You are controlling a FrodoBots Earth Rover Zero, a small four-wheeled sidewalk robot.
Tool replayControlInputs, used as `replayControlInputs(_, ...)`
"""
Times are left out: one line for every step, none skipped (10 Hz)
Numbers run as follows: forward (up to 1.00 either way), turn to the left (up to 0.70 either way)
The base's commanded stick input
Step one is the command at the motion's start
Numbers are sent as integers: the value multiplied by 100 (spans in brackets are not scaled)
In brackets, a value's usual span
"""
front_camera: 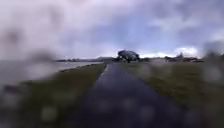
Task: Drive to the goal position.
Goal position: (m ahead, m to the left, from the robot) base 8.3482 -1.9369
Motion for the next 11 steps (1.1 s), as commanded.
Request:
replayControlInputs(70,0)
replayControlInputs(70,0)
replayControlInputs(70,0)
replayControlInputs(70,0)
replayControlInputs(70,0)
replayControlInputs(70,0)
replayControlInputs(70,0)
replayControlInputs(70,0)
replayControlInputs(70,0)
replayControlInputs(70,0)
replayControlInputs(70,0)
